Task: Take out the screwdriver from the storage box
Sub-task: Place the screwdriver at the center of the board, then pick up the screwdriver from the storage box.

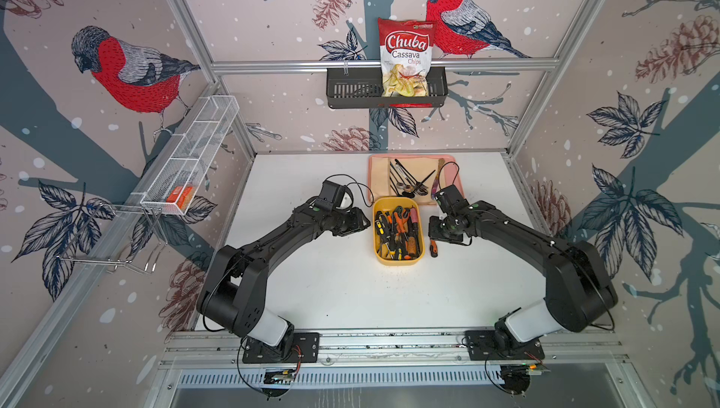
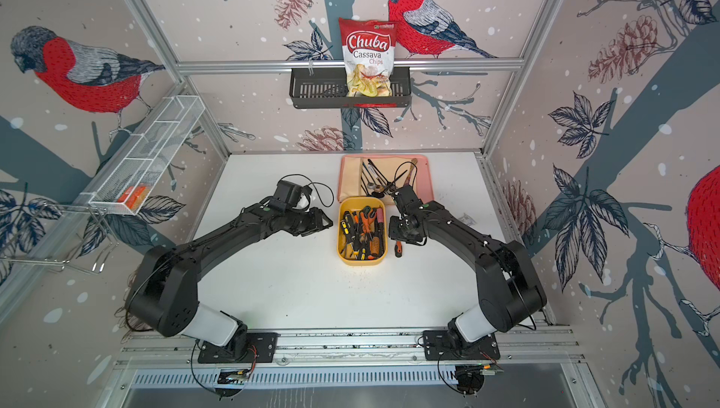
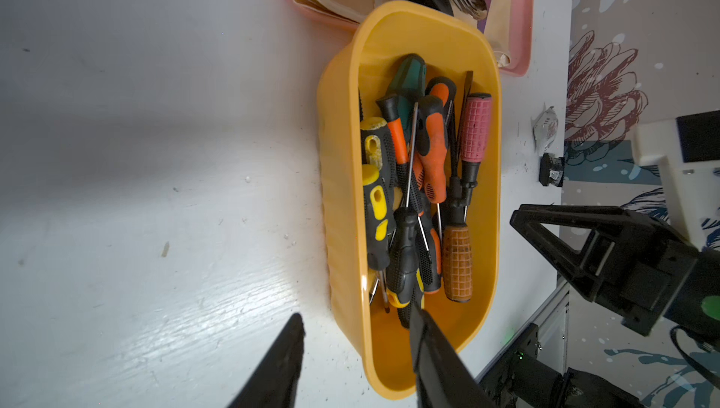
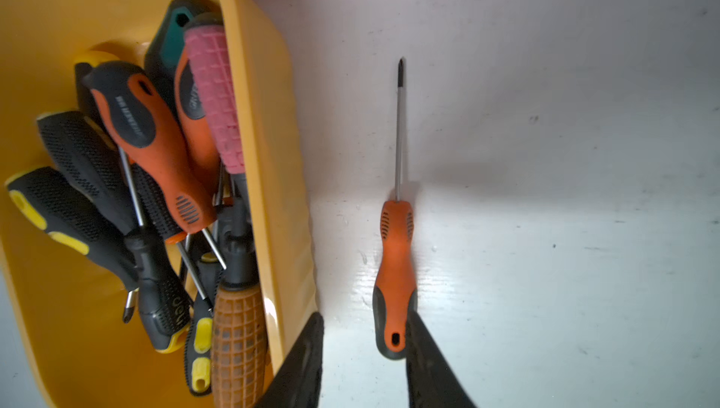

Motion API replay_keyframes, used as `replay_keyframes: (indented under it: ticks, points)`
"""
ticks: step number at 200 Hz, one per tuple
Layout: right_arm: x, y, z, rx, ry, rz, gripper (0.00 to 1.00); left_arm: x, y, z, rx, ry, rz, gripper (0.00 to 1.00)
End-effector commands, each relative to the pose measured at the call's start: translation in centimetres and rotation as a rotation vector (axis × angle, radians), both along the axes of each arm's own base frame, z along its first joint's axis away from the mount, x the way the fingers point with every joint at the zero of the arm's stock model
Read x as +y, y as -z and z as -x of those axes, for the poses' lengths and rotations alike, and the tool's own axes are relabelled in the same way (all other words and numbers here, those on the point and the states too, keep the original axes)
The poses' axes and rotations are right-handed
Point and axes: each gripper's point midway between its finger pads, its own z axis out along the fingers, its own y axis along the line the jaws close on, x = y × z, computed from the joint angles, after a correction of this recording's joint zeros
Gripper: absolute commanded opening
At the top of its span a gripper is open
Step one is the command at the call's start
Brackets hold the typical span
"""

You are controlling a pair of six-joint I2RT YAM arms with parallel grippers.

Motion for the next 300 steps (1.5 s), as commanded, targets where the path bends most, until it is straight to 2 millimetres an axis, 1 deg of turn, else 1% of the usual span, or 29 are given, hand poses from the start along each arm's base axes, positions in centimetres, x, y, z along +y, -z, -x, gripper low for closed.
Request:
replay_keyframes:
  ticks: [1, 19, 36, 55, 73, 94, 135, 166, 184, 220, 241, 272, 300]
  points:
    - [0.6, -1.5, -0.4, -0.051, -0.007, -0.055, 0.36, -1.1, -0.4, 0.1, -0.003, -0.004, -0.051, 0.43]
    - [0.7, -2.5, -0.2, -0.077, -0.021, -0.085, 0.36, -2.9, -0.5, 0.1, -0.005, 0.011, -0.087, 0.41]
    - [0.7, -3.0, 0.2, -0.085, -0.033, -0.117, 0.36, -4.4, 0.0, 0.3, 0.024, 0.015, -0.124, 0.39]
    - [0.7, -3.8, 0.6, -0.098, -0.047, -0.139, 0.36, -6.2, 0.6, 0.8, 0.044, 0.033, -0.169, 0.38]
    - [0.8, -4.4, 0.8, -0.12, -0.06, -0.164, 0.37, -6.9, 1.4, 1.1, 0.066, 0.025, -0.239, 0.38]
    - [1.0, -4.6, 0.9, -0.125, -0.075, -0.193, 0.37, -7.7, 2.3, 1.5, 0.089, 0.017, -0.283, 0.39]
    - [0.8, -4.3, 0.8, -0.117, -0.096, -0.199, 0.37, -7.7, 4.5, 2.5, 0.131, -0.007, -0.371, 0.41]
    - [0.6, -3.9, 0.6, -0.104, -0.103, -0.198, 0.37, -8.4, 5.7, 2.7, 0.144, -0.006, -0.382, 0.42]
    - [0.5, -3.8, 0.5, -0.096, -0.105, -0.198, 0.37, -8.6, 6.5, 2.8, 0.157, -0.001, -0.393, 0.41]
    - [0.6, -3.4, 0.5, -0.081, -0.103, -0.202, 0.37, -8.4, 7.7, 3.1, 0.172, 0.003, -0.424, 0.4]
    - [0.5, -3.3, 0.5, -0.079, -0.1, -0.203, 0.37, -8.4, 8.1, 3.1, 0.171, 0.011, -0.438, 0.37]
    - [0.5, -3.2, 0.6, -0.078, -0.096, -0.202, 0.37, -8.2, 8.9, 3.1, 0.174, 0.016, -0.472, 0.37]
    - [0.3, -3.0, 0.8, -0.076, -0.088, -0.203, 0.37, -7.9, 9.4, 3.2, 0.171, 0.023, -0.518, 0.32]
